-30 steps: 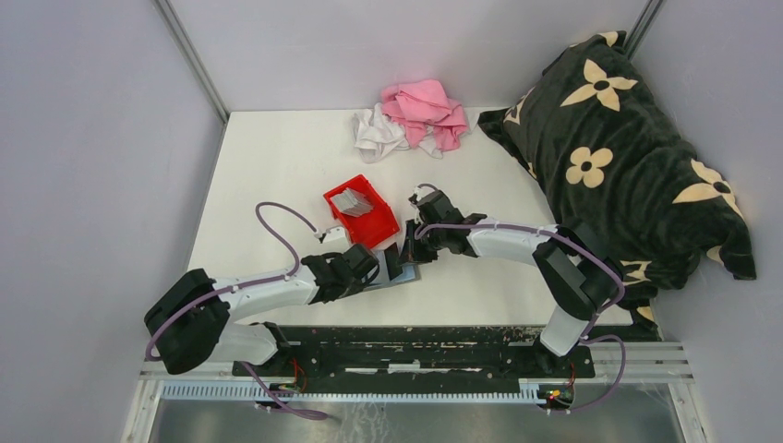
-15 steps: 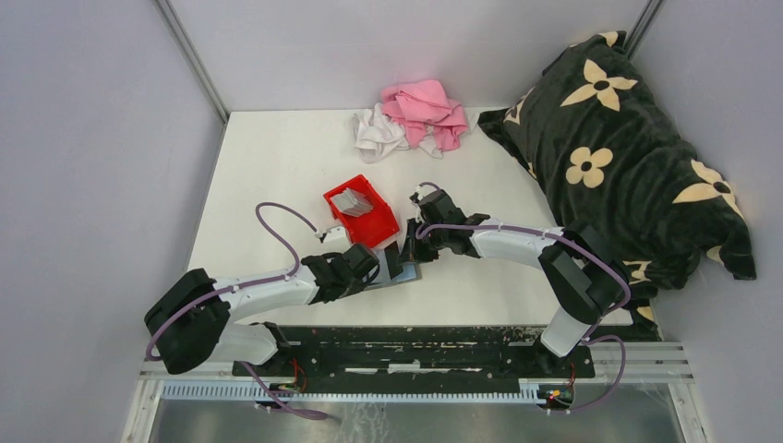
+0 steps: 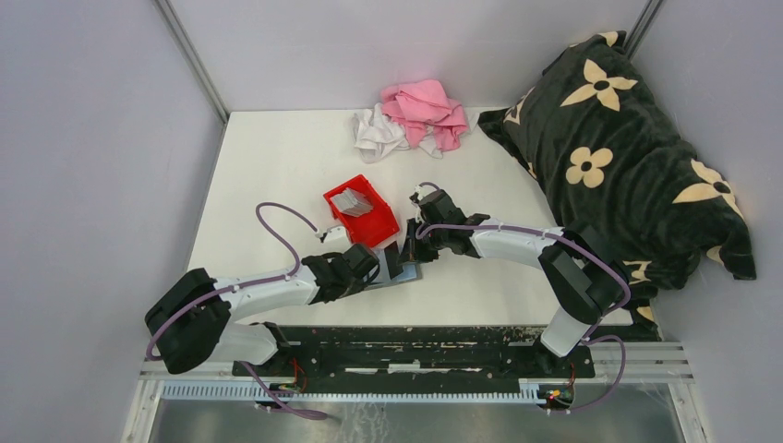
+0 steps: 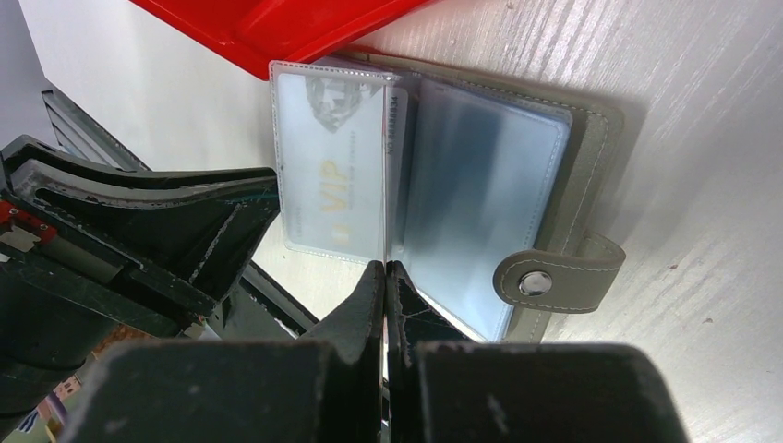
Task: Put the credit cards into the card holder
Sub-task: Insert the credit card into the card holder.
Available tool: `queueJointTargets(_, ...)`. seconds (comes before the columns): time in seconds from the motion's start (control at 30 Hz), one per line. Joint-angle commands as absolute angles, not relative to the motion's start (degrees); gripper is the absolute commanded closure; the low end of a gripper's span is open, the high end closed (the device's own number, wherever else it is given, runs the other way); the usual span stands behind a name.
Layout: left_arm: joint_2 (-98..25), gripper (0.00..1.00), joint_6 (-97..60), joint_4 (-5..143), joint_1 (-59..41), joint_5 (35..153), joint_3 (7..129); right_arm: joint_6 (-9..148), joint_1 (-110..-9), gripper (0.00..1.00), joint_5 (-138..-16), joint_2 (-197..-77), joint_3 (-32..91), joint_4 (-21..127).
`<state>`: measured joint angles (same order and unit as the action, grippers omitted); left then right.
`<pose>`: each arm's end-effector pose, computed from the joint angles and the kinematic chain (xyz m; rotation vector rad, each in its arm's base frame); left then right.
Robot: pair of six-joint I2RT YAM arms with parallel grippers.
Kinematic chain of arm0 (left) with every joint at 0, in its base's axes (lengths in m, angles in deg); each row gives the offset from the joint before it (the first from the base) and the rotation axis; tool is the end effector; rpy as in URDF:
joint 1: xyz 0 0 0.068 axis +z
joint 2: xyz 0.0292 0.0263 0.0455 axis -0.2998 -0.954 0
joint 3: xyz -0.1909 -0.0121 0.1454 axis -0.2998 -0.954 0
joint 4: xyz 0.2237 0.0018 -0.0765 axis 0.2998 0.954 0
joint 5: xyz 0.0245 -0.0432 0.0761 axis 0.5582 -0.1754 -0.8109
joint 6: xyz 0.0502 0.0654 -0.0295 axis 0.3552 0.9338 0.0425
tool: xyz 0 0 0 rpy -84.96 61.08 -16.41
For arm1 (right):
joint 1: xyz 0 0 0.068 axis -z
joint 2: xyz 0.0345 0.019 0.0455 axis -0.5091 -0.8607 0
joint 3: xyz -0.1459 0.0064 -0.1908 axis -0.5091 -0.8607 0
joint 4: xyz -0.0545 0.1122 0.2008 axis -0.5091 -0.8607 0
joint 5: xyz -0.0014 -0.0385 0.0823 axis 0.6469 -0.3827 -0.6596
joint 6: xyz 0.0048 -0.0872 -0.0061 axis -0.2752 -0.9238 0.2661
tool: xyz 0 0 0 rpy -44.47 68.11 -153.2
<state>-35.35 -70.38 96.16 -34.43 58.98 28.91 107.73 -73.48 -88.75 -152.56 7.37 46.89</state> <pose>0.1621 -0.1498 0.1038 -0.3793 2.5076 -0.1161 0.2329 0.2517 0.1247 -0.1154 2.6833 1.0169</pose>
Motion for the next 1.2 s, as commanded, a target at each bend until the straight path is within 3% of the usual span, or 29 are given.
queueJointTargets(0.0,-36.65,0.73,-69.43,95.18,-34.75,59.67,27.98,107.99,-73.58,0.99,-89.88,-151.81,7.21,49.50)
queueJointTargets(1.17,-39.09,0.74,-69.80,93.35,-34.80,61.74,27.35,108.71,-71.20,0.99,-92.84,-153.04,4.69,52.64)
